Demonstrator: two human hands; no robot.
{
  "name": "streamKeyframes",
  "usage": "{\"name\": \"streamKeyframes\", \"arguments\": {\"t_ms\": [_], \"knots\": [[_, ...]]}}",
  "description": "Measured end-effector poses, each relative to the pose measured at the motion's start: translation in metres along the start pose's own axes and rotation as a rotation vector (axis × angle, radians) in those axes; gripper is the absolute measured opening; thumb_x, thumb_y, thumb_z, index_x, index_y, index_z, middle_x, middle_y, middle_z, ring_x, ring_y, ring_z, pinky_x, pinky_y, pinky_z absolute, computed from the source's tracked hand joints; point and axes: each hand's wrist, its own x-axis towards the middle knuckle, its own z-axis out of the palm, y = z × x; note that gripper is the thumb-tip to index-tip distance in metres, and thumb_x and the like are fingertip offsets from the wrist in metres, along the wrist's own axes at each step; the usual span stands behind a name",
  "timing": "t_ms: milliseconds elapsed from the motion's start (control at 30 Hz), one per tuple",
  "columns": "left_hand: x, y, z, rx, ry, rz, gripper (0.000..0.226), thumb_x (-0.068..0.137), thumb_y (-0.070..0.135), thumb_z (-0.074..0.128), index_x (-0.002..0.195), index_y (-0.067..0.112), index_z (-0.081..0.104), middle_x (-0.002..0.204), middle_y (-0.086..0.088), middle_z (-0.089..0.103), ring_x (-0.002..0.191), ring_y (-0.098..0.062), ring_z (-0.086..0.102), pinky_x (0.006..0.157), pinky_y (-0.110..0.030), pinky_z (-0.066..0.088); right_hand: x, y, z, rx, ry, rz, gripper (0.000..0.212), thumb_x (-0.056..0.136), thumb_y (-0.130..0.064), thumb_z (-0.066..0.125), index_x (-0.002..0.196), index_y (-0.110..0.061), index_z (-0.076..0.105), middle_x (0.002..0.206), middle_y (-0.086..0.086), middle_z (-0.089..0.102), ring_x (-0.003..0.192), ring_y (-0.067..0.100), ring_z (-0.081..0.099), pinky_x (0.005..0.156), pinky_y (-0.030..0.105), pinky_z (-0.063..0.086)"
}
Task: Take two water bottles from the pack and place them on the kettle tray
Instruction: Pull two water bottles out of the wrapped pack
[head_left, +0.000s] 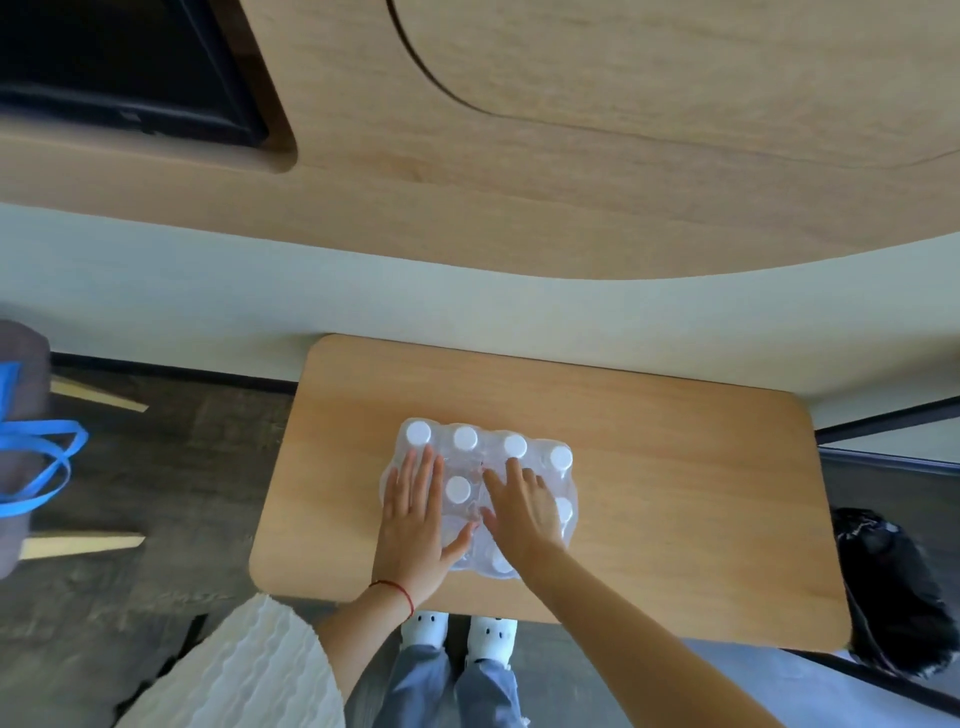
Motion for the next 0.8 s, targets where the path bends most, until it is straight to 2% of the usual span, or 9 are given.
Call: {"name": "streamKeyframes", "arguments": {"t_ms": [100,200,267,367,500,567,667,733,800], "knots": [[-0.003,-0.001,0.002,0.011,-0.012,0.004,0.085,0.086,0.066,0.022,0.147,0.009,0.006,0.158,-0.012,0.007,0.145,-0.026,-0.005,0.116,-0.046,0.005,0.008,0.000,0.004,-0.080,0.004,0.060,0.040,0.098,-0.027,0.048,0.134,-0.015,0.041,0.124,0.011,0.053,0.112,0.026,0.054,0.094,0.034,0.045],[-0.003,-0.002,0.002,0.022,-0.013,0.005,0.085,0.086,0.066,0.014,0.147,0.008,0.006,0.158,-0.012,0.007,0.145,-0.027,-0.003,0.116,-0.045,0.003,0.009,0.005,0.002,0.001,-0.053,0.059,0.040,0.098,-0.025,0.047,0.135,-0.011,0.039,0.112,0.014,0.064,0.105,0.028,0.060,0.086,0.035,0.050],[-0.003,-0.002,0.001,0.024,-0.007,0.006,0.086,0.086,0.067,0.009,0.147,0.008,0.007,0.158,-0.013,0.007,0.145,-0.027,-0.002,0.116,-0.044,-0.001,0.010,0.010,-0.002,0.064,-0.088,0.062,0.045,0.095,-0.030,0.052,0.133,-0.009,0.038,0.106,0.015,0.062,0.098,0.028,0.060,0.080,0.035,0.049],[-0.003,-0.002,0.000,0.028,0.007,0.012,0.086,0.086,0.067,0.007,0.147,0.007,0.010,0.157,-0.014,0.008,0.145,-0.028,-0.003,0.116,-0.042,-0.004,0.006,0.012,-0.010,0.093,-0.084,0.047,0.047,0.092,-0.033,0.058,0.127,-0.008,0.040,0.087,0.009,0.047,0.085,0.026,0.055,0.067,0.032,0.036],[-0.003,-0.001,0.000,0.035,0.000,0.013,0.085,0.086,0.066,0.007,0.147,0.006,0.010,0.156,-0.014,0.007,0.145,-0.029,-0.003,0.117,-0.042,-0.005,-0.005,0.012,-0.029,0.084,-0.047,0.000,0.037,0.089,-0.036,0.061,0.109,-0.010,0.042,0.086,0.012,0.055,0.082,0.031,0.058,0.064,0.031,0.034],[-0.004,-0.002,0.000,0.041,-0.007,0.009,0.084,0.087,0.065,0.008,0.147,0.007,0.007,0.157,-0.013,0.008,0.145,-0.029,-0.002,0.117,-0.042,-0.002,-0.016,0.011,-0.046,0.086,-0.025,0.000,0.034,0.088,-0.036,0.062,0.100,-0.011,0.041,0.080,0.008,0.048,0.072,0.027,0.048,0.061,0.032,0.034],[-0.003,-0.002,-0.001,0.041,-0.016,-0.007,0.085,0.086,0.066,0.006,0.147,0.006,0.009,0.157,-0.014,0.013,0.145,-0.030,0.003,0.118,-0.044,0.002,-0.035,0.008,-0.077,0.101,0.026,-0.010,0.038,0.085,-0.036,0.063,0.104,-0.007,0.048,0.078,0.005,0.046,0.070,0.026,0.043,0.060,0.030,0.032],[-0.003,0.001,-0.009,-0.008,-0.037,0.015,0.090,0.083,0.069,0.009,0.145,0.004,0.017,0.156,-0.016,0.019,0.144,-0.033,0.010,0.120,-0.050,0.014,-0.052,0.005,-0.105,0.142,0.070,-0.013,0.039,0.082,-0.036,0.064,0.104,-0.006,0.051,0.076,0.005,0.047,0.071,0.026,0.042,0.059,0.028,0.030],[-0.004,0.001,-0.023,-0.115,-0.041,0.082,0.097,0.077,0.076,0.024,0.143,0.004,0.024,0.153,-0.017,0.026,0.143,-0.035,0.019,0.115,-0.055,0.025,-0.067,0.004,-0.134,0.199,0.137,-0.009,0.039,0.078,-0.036,0.067,0.101,-0.007,0.054,0.073,0.005,0.048,0.069,0.027,0.043,0.058,0.027,0.030]]}}
